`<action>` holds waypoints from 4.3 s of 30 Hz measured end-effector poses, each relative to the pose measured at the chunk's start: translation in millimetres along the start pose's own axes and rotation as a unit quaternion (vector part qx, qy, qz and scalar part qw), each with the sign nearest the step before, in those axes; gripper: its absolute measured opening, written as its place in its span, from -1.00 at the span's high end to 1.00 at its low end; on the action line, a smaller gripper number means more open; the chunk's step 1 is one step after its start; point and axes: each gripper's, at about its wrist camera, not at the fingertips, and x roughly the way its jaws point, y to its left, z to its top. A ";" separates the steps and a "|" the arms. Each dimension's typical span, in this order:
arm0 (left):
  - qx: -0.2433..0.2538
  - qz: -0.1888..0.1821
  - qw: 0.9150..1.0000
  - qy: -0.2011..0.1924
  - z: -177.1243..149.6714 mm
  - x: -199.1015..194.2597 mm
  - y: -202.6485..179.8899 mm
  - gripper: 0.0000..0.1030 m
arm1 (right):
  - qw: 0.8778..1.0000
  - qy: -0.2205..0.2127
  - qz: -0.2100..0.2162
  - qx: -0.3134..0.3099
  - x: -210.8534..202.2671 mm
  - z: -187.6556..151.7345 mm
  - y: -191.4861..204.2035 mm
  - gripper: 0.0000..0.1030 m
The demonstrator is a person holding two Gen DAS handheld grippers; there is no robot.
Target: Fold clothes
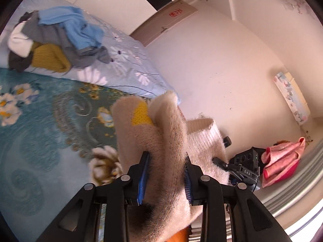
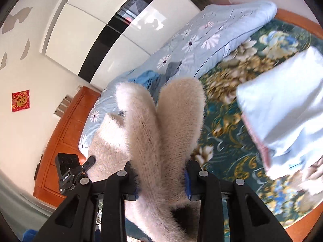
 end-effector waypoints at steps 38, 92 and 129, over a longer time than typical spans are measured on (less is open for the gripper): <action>-0.160 -0.118 0.967 0.161 -118.0 279.9 85.3 -0.54 | 0.986 -0.037 -0.056 0.150 -62.0 79.0 -258.4 0.35; -0.290 -0.231 0.918 0.140 -152.0 263.2 91.5 -1.00 | 0.979 -0.055 -0.116 0.159 -84.5 107.6 -256.0 0.43; -0.070 -0.143 0.987 0.029 -21.1 222.2 -59.7 0.28 | 0.989 -0.075 -0.126 0.009 -137.5 155.6 -103.4 0.50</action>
